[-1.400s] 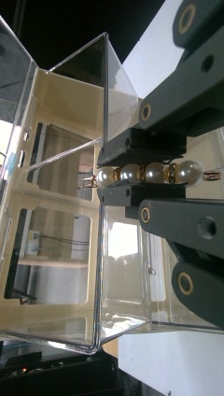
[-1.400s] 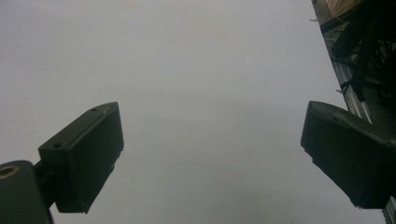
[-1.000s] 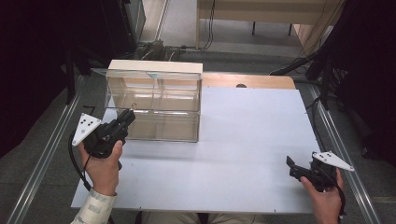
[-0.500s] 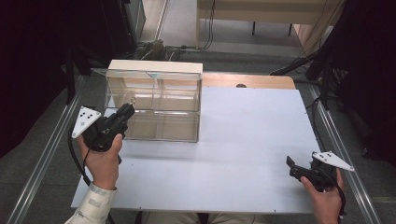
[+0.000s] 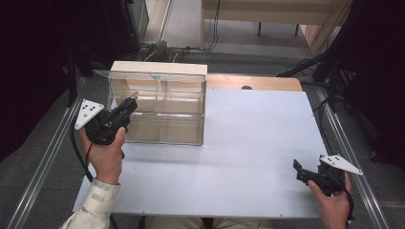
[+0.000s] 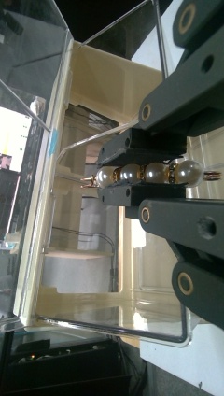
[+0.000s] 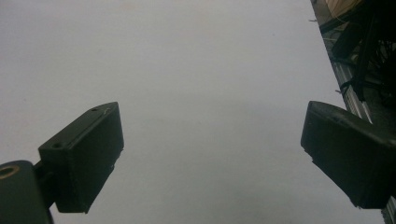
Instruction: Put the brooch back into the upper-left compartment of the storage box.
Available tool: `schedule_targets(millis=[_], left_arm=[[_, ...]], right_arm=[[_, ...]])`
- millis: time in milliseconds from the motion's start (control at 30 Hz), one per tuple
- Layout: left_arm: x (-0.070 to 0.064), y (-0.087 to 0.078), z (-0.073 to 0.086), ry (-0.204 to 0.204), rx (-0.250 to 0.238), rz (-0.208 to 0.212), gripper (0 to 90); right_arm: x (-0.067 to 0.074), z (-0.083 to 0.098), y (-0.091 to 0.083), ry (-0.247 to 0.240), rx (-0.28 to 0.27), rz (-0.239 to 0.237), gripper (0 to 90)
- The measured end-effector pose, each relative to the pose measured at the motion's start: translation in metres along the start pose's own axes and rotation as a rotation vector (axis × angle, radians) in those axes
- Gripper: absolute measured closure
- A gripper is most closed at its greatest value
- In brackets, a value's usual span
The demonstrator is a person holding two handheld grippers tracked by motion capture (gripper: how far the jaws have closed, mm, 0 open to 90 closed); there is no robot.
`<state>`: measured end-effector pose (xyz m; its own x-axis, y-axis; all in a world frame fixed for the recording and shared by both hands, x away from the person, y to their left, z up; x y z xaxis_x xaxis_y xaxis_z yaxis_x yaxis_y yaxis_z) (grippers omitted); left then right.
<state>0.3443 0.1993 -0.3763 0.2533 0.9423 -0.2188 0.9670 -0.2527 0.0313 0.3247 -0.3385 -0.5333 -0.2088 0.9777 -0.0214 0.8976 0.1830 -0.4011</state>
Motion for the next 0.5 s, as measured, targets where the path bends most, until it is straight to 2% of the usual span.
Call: schedule_targets(millis=[500], left_arm=[[0.004,0.013,-0.008,0.004,-0.001,-0.017,80.6]], right_arm=[[0.000,0.000,0.000,0.001,-0.002,0.002,4.4]])
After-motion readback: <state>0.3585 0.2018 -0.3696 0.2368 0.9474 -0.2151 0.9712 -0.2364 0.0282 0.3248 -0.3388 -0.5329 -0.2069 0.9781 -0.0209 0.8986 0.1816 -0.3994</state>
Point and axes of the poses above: each handheld gripper's, and its own axes: y roughly forward along the jaws, z roughly out of its underside, x roughly to its left, the point moved 9 cm from there along y, roughly forward along the jaws, and after that the axes turned 11 degrees about -x, right-handed, at the moved point
